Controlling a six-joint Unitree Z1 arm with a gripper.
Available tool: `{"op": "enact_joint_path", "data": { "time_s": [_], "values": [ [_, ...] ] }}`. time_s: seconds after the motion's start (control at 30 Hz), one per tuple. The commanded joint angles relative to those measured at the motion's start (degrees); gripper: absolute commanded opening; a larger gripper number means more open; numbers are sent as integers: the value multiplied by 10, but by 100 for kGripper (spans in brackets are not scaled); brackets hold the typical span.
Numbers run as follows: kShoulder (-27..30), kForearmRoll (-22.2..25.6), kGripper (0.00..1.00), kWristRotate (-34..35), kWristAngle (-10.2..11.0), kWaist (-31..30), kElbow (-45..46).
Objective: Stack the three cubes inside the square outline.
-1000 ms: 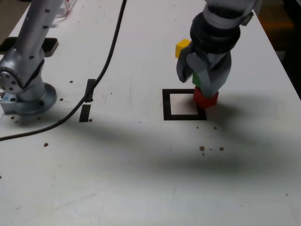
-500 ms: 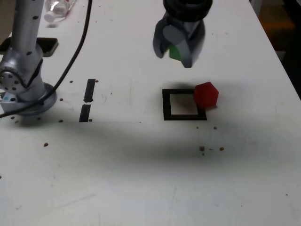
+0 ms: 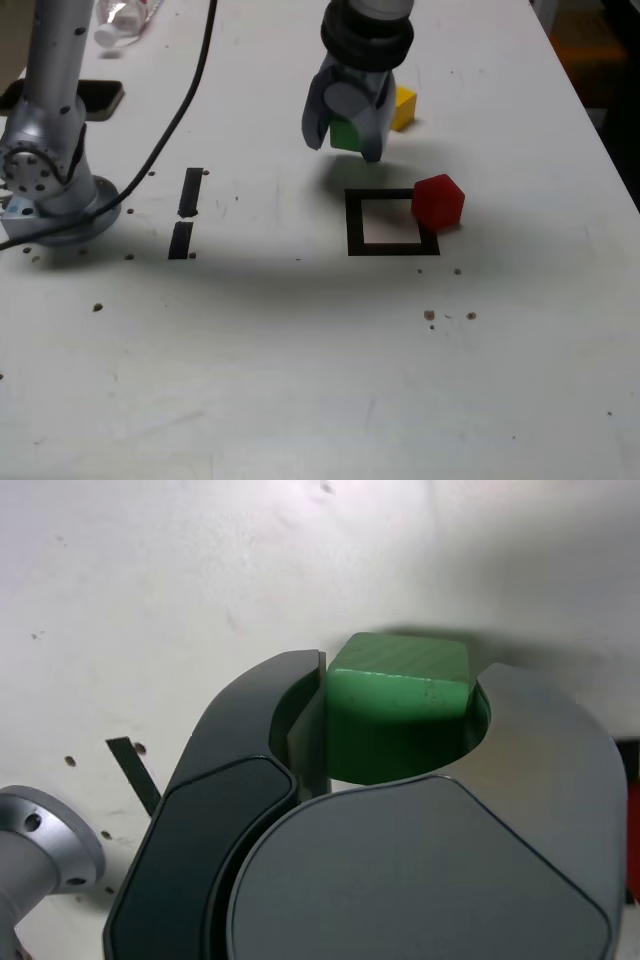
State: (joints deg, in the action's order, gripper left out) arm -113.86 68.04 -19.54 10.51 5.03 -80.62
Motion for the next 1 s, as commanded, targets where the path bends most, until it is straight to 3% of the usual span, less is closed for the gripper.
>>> {"op": "enact_joint_path", "data": {
  "time_s": [0.0, 0.2, 0.37, 0.63, 0.97],
  "values": [
    [4, -1, 33, 0, 1, 3, 3],
    [6, -19, 59, -1, 0, 14, 22],
    [7, -50, 73, -1, -11, 21, 43],
    [19, -74, 81, -1, -19, 30, 63],
    [122, -73, 83, -2, -24, 24, 67]
  ]
}}
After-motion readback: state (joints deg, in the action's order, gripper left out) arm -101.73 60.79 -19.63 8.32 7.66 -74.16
